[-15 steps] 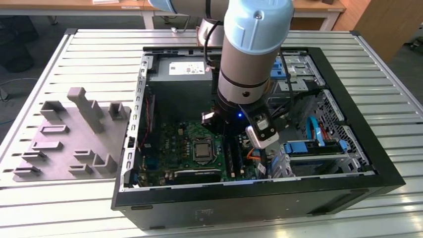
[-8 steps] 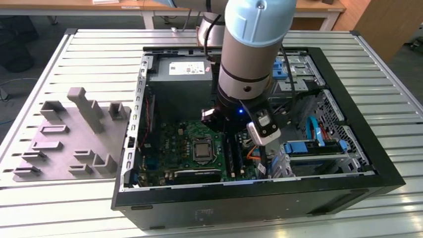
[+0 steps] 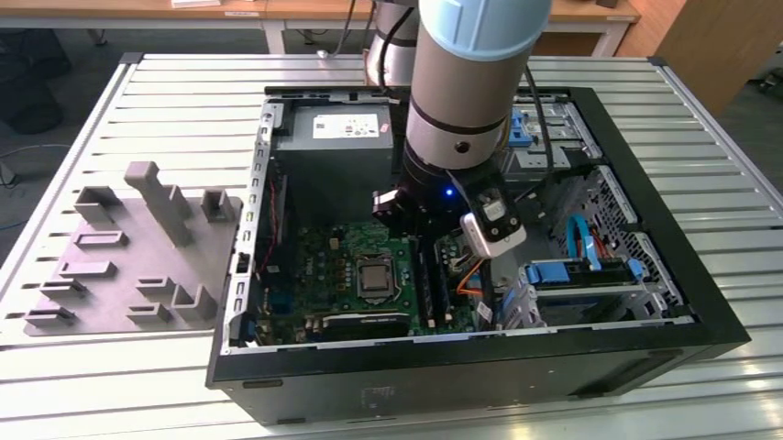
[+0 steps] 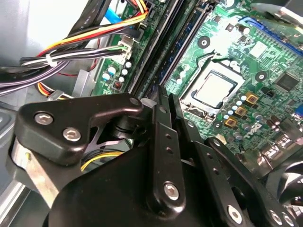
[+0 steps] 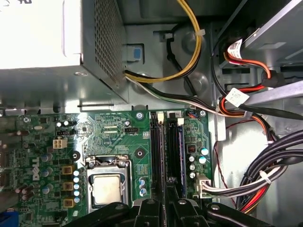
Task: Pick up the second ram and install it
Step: 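Insert the second ram into the second slot, then press down the second ram until it locks into place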
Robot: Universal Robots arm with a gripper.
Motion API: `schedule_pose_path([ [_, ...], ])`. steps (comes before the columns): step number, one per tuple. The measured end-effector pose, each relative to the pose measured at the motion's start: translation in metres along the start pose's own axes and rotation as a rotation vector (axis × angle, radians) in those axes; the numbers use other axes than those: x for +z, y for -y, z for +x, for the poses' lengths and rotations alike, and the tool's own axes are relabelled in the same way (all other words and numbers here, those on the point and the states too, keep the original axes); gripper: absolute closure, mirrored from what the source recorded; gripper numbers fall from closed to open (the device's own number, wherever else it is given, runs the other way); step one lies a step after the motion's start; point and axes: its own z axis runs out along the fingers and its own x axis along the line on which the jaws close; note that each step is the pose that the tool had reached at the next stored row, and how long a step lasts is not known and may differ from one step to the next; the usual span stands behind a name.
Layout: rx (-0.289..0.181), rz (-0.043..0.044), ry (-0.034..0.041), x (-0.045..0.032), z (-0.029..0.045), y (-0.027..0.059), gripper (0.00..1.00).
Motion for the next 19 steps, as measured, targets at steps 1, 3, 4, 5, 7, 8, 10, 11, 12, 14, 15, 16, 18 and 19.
schedule_pose_path([
  [1,0.000,0.0000,0.0000,0.0000,0.0000,0.0000,0.81],
  [3,0.000,-0.0001,0.0000,0.0000,0.0000,0.0000,0.81],
  [4,0.000,0.0000,0.0000,-0.0001,0.0000,0.0000,0.81],
  [5,0.000,0.0001,-0.0001,-0.0002,0.0000,0.0000,0.81],
  [7,0.000,0.0001,-0.0001,-0.0002,0.0000,0.0000,0.82],
  [8,0.000,0.0001,-0.0001,-0.0002,0.0000,0.0000,0.82],
  [10,0.000,0.0001,0.0000,-0.0003,0.0000,0.0000,0.89],
  [11,0.000,0.0001,-0.0001,-0.0003,0.0000,0.0000,0.89],
  [12,0.000,0.0001,0.0000,-0.0003,0.0000,0.0000,0.89],
  [14,0.000,0.0001,-0.0001,-0.0004,0.0000,0.0000,0.89],
  [15,0.000,0.0001,-0.0001,-0.0007,0.0000,0.0000,0.89],
  [16,0.000,0.0001,-0.0001,-0.0010,0.0000,0.0000,0.89],
  [18,0.000,0.0001,0.0000,-0.0010,0.0000,0.0000,0.89],
  [19,0.000,0.0001,-0.0001,-0.0011,0.0000,-0.0001,0.89],
])
